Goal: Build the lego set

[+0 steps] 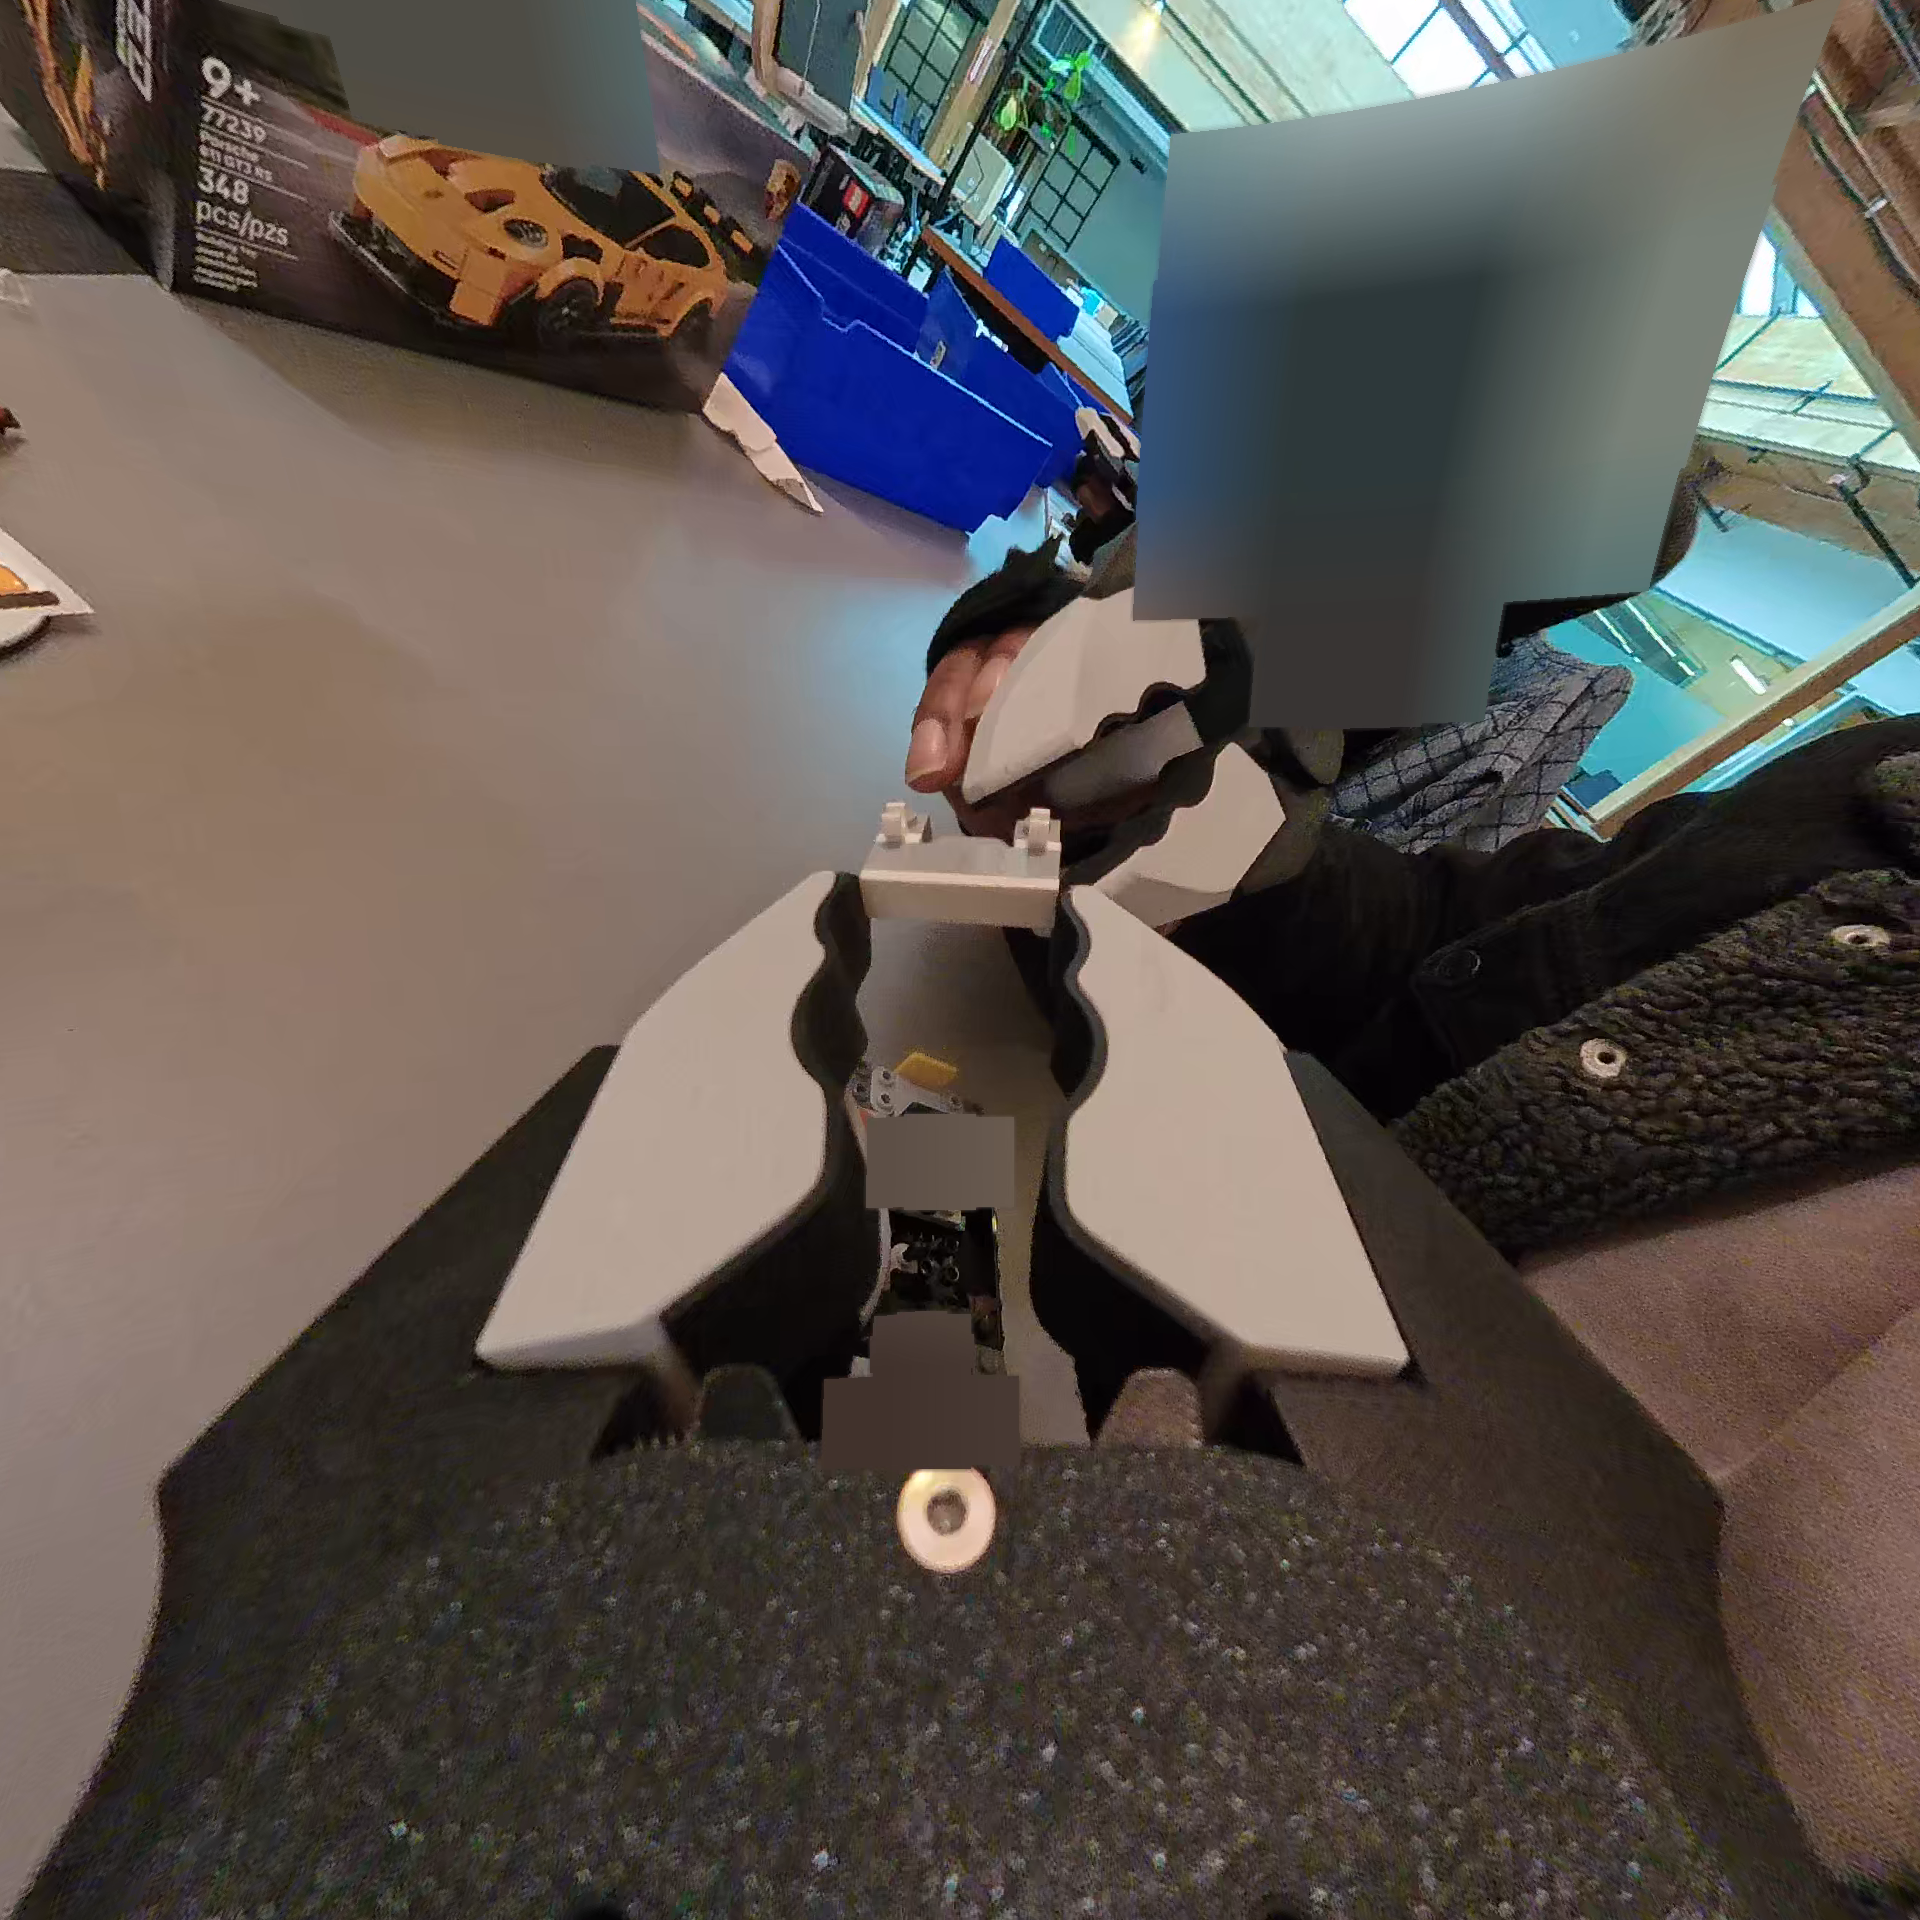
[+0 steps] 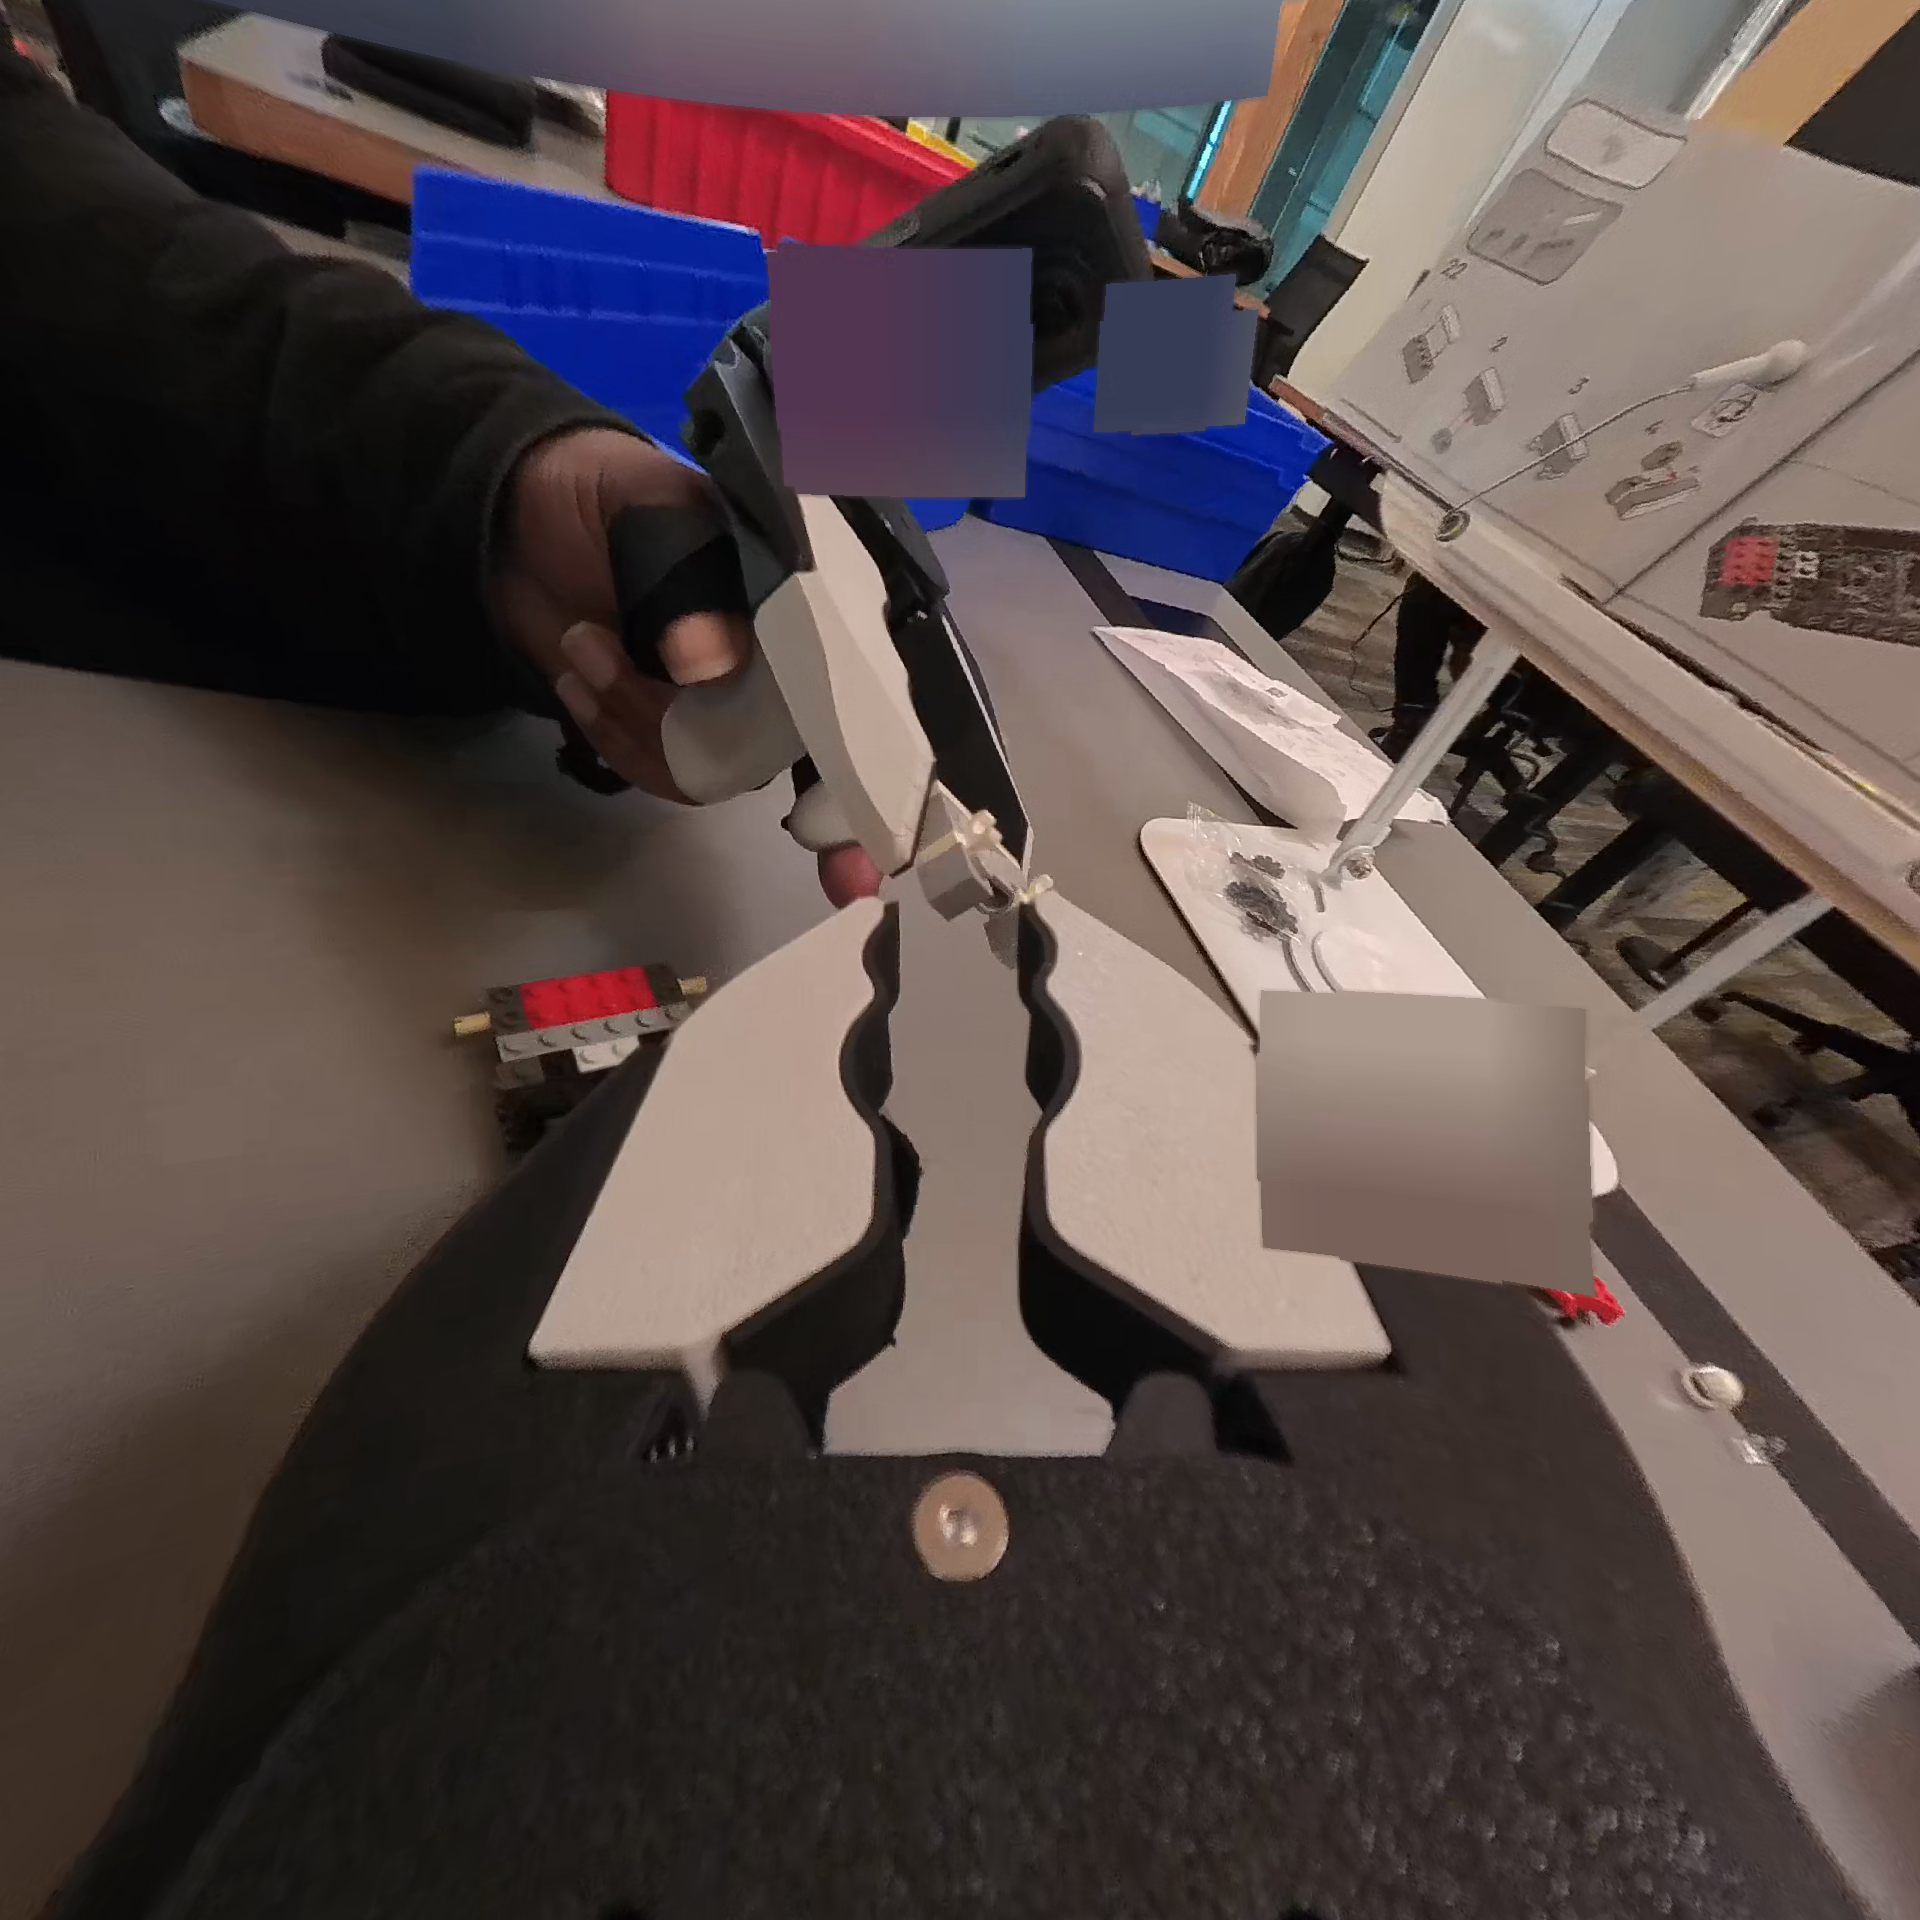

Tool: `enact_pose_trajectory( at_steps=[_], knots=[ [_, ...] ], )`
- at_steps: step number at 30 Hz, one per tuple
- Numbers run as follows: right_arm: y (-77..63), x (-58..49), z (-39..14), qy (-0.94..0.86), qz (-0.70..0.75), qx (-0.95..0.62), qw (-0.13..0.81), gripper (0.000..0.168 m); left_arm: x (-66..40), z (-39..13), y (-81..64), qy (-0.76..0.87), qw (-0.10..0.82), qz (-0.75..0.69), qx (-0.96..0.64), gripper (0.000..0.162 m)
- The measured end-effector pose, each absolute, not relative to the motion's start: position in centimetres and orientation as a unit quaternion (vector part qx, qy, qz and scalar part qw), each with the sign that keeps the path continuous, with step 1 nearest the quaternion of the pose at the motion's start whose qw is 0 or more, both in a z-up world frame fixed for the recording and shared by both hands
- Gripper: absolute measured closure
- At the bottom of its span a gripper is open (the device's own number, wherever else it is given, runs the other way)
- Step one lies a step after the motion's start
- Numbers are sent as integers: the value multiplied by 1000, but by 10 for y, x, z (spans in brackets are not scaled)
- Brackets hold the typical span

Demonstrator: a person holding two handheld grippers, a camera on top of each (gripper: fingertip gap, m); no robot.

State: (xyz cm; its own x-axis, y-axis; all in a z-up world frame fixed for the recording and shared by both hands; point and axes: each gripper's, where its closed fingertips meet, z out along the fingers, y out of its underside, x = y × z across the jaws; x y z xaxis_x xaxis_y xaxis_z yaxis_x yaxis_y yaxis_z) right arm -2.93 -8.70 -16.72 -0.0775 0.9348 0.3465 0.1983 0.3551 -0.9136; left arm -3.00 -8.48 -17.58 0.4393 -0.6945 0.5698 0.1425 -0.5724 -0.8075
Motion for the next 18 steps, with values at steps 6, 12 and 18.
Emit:
enact_pose_trajectory(
  at_steps=[6,12,18],
  knots=[
    [-90,-31,-170,-658,326,-424,530,153,-27,-181,-86,189,415,-491,-743,127],
    [-89,-30,-170,-662,313,-419,537,156,-24,-180,-86,186,413,-496,-741,127],
    [-86,-28,-163,-640,338,-424,544,156,-26,-169,-86,191,440,-502,-720,128]
  ],
)
